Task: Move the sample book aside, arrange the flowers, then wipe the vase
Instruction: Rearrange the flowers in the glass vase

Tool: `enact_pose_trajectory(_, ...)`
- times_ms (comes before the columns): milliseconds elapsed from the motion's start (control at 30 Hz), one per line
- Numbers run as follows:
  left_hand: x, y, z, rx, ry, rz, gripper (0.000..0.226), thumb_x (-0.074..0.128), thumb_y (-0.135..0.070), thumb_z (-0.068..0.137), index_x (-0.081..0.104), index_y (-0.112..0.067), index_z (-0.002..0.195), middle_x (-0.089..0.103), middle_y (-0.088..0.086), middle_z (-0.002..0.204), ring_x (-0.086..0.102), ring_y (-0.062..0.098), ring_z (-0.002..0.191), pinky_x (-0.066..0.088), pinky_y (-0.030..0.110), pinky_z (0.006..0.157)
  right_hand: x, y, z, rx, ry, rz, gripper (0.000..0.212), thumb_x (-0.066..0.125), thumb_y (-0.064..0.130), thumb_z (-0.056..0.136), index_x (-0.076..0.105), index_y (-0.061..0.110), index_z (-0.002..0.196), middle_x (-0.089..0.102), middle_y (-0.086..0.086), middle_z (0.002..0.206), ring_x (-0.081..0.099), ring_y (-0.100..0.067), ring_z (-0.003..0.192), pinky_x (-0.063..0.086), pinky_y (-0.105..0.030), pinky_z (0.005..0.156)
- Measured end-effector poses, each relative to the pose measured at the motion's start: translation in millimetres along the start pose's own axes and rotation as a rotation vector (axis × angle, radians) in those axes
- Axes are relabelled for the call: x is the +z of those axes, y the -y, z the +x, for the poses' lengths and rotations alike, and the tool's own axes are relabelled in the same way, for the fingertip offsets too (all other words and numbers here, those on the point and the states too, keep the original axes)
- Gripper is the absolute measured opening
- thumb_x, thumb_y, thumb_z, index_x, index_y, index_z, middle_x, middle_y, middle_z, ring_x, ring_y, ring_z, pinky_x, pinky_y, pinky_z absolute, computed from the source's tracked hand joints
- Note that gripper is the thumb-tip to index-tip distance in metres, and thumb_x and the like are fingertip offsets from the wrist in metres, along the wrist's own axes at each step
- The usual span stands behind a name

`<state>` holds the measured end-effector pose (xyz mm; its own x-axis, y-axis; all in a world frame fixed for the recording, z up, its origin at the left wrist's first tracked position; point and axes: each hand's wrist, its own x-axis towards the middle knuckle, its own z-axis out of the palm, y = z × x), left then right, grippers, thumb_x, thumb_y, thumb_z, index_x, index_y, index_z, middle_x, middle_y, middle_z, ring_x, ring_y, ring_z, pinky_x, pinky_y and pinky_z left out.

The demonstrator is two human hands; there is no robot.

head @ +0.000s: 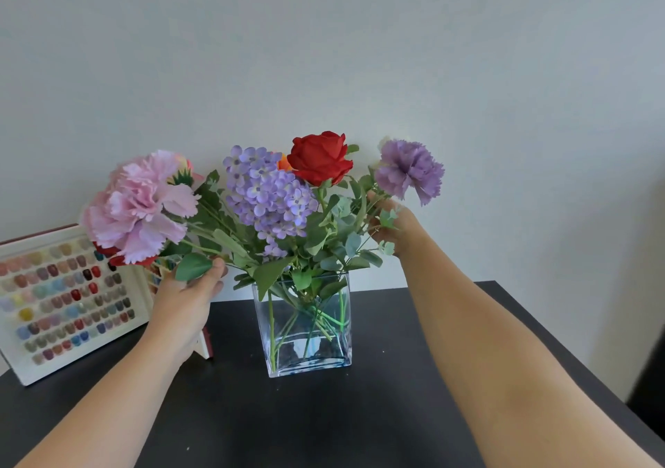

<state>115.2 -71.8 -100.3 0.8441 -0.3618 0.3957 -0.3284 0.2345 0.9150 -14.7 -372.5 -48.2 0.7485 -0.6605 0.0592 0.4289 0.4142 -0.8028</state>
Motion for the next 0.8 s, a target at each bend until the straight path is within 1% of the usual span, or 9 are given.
enact_pose_trajectory(100,2,-2,0,-0.004,-0.002,0.0,0.012,0.06,-0.017,0.095,0.066,-0.027,0.097,0.069,-0.004,0.108,0.065,0.021,0.107,0.047,0.038,0.097,-5,8,2,-0.018,0.006,-0.131,0.018,0.045,0.004,0.097,0.061,0.009,0.089,0.062,-0.004,0.072,0.056,-0.015,0.06,0.045,-0.022,0.055)
enact_pose_trajectory(167,3,-3,1,-0.003,0.001,0.003,0.011,0.06,-0.017,0.095,0.066,-0.026,0.097,0.069,-0.003,0.108,0.065,0.021,0.107,0.047,0.037,0.097,-7,13,1,-0.075,-0.008,-0.194,0.016,0.044,0.01,0.098,0.059,0.007,0.096,0.058,-0.01,0.086,0.051,-0.021,0.074,0.042,-0.028,0.067)
enact_pose_trajectory(200,3,-4,2,-0.003,0.006,0.003,0.011,0.059,-0.016,0.095,0.065,-0.025,0.099,0.068,-0.002,0.109,0.065,0.021,0.107,0.048,0.037,0.097,-8,17,-1,-0.104,-0.024,-0.209,0.013,0.05,0.016,0.095,0.057,0.008,0.104,0.056,-0.012,0.093,0.048,-0.023,0.079,0.041,-0.031,0.071)
enact_pose_trajectory(300,5,-5,2,0.007,0.017,0.003,0.013,0.058,-0.015,0.096,0.064,-0.024,0.103,0.068,-0.001,0.111,0.065,0.02,0.107,0.049,0.036,0.093,-15,32,-6,-0.175,-0.101,-0.181,0.041,0.078,0.015,0.073,0.058,0.01,0.108,0.059,-0.011,0.099,0.052,-0.024,0.085,0.046,-0.028,0.068)
enact_pose_trajectory(400,6,-6,2,0.017,0.012,0.006,0.015,0.058,-0.013,0.096,0.066,-0.026,0.097,0.069,-0.004,0.106,0.066,0.019,0.103,0.049,0.033,0.089,-29,50,-6,-0.26,-0.196,-0.121,0.031,0.06,0.001,0.088,0.062,0.012,0.118,0.068,-0.009,0.095,0.061,-0.023,0.082,0.052,-0.03,0.07)
enact_pose_trajectory(500,6,-5,3,0.014,0.012,0.01,0.016,0.058,-0.014,0.096,0.066,-0.027,0.095,0.069,-0.008,0.104,0.066,0.016,0.102,0.05,0.032,0.087,-39,71,-16,-0.37,-0.302,-0.07,0.021,0.06,0.003,0.089,0.064,0.019,0.102,0.07,0.001,0.073,0.065,-0.015,0.063,0.054,-0.024,0.057)
enact_pose_trajectory(567,5,-4,4,0.009,0.012,0.012,0.015,0.058,-0.014,0.096,0.066,-0.027,0.095,0.069,-0.007,0.104,0.067,0.018,0.102,0.05,0.033,0.088,-43,88,-24,-0.442,-0.325,-0.054,0.01,0.063,0.01,0.091,0.063,0.019,0.095,0.07,0.001,0.068,0.066,-0.016,0.059,0.057,-0.029,0.058)
enact_pose_trajectory(667,3,-3,5,-0.003,0.012,0.018,0.014,0.06,-0.016,0.096,0.066,-0.028,0.094,0.069,-0.005,0.105,0.067,0.019,0.104,0.05,0.036,0.091,-43,117,-44,-0.578,-0.416,-0.144,0.005,0.064,0.016,0.09,0.062,0.02,0.089,0.068,-0.003,0.074,0.064,-0.02,0.06,0.058,-0.034,0.063)
enact_pose_trajectory(800,3,-6,3,-0.01,0.016,0.028,0.012,0.061,-0.018,0.095,0.066,-0.028,0.092,0.069,-0.004,0.104,0.066,0.02,0.104,0.05,0.036,0.092,-32,154,-84,-0.768,-0.488,-0.419,0.002,0.063,0.024,0.086,0.064,0.025,0.085,0.072,0.001,0.079,0.066,-0.014,0.059,0.058,-0.034,0.058)
